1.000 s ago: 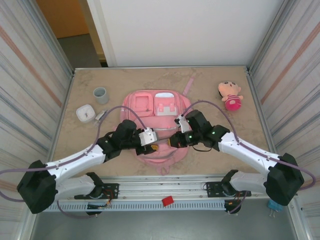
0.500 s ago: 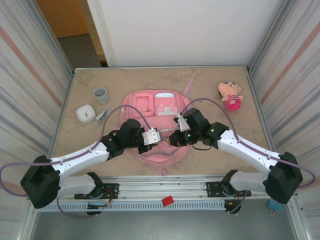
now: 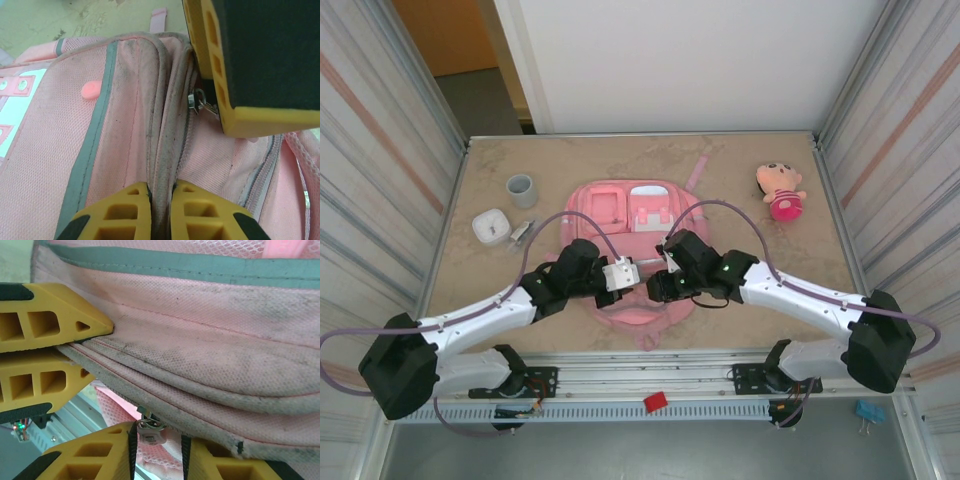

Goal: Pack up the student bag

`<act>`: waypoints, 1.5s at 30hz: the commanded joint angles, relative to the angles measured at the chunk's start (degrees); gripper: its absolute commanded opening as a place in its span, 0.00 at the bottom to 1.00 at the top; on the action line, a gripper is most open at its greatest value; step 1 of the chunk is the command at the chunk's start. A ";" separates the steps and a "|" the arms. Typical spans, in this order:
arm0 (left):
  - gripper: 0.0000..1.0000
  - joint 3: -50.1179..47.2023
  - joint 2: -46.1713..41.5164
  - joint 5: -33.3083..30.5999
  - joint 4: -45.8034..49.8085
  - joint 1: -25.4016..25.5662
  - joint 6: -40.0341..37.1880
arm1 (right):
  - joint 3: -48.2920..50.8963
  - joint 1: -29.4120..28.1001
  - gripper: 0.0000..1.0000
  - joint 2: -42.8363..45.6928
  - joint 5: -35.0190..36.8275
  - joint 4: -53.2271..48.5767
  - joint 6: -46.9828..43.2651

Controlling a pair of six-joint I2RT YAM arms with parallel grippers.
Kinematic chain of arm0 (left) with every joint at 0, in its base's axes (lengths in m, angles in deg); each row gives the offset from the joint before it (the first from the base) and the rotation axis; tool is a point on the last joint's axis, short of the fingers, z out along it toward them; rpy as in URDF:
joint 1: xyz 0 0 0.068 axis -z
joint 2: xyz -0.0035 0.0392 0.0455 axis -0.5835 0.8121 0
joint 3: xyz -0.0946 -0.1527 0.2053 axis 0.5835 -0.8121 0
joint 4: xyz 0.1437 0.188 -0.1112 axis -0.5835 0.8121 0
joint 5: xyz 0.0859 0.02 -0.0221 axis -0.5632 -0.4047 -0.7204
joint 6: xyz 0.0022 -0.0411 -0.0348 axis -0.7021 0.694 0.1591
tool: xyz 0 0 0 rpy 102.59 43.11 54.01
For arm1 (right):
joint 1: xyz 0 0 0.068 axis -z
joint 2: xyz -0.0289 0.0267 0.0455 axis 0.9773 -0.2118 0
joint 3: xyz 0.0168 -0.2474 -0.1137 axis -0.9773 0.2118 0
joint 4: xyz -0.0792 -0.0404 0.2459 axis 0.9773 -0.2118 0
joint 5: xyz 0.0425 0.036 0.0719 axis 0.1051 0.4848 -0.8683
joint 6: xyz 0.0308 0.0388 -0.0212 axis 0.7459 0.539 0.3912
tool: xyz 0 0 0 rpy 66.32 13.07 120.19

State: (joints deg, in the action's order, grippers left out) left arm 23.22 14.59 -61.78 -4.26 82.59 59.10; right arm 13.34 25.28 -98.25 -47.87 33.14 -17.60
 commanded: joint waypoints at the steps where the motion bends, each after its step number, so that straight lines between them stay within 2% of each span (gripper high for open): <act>1: 0.03 0.20 -2.64 3.61 -4.46 0.16 1.44 | 0.39 -0.41 0.32 -0.44 7.22 2.36 2.37; 4: 0.02 0.19 -2.78 3.50 -4.45 0.21 1.89 | -0.06 -1.63 0.33 -0.31 10.75 2.87 3.29; 8: 0.03 -0.16 -3.07 3.15 -4.66 0.17 2.17 | -2.21 -3.64 0.31 -0.59 19.61 -2.56 5.13; 11: 0.02 -0.16 -3.07 2.66 -4.56 0.14 2.07 | -2.98 -4.86 0.19 -0.23 23.91 -5.96 6.61; 19: 0.03 -0.16 -3.01 1.12 -3.78 0.19 1.61 | -1.68 -5.27 0.02 1.50 24.24 -5.70 6.56; 24: 0.05 -0.36 -4.24 -3.71 0.36 -0.23 0.62 | -1.07 -0.85 0.00 6.26 24.24 -11.08 3.01; 27: 0.09 -1.07 -5.64 -5.82 1.89 -0.31 0.74 | 2.07 5.60 0.00 10.80 19.06 -10.98 0.42; 31: 0.12 -2.00 -6.89 -7.92 3.13 -0.31 1.49 | 6.54 12.12 0.00 14.38 4.90 -3.30 -3.21; 34: 0.19 -1.93 -7.23 -7.69 3.99 -0.31 1.97 | 8.10 12.03 0.00 14.53 -3.72 4.11 -3.52; 36: 0.27 -1.08 -7.02 -5.48 4.50 -0.27 1.93 | 7.84 10.82 0.00 13.56 -7.43 6.95 -3.62; 40: 0.38 3.48 -5.61 -1.67 6.26 2.37 3.09 | 4.93 6.91 0.00 11.24 -7.59 6.38 -5.96; 45: 0.42 9.34 -1.15 -3.16 6.97 7.95 0.90 | 2.24 3.20 0.00 8.47 -8.70 6.74 -7.67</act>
State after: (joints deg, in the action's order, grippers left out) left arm 28.31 11.73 -65.80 2.25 88.43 60.98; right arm 19.46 30.13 -89.03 -54.01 35.79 -22.52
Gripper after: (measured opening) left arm 0.419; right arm 0.075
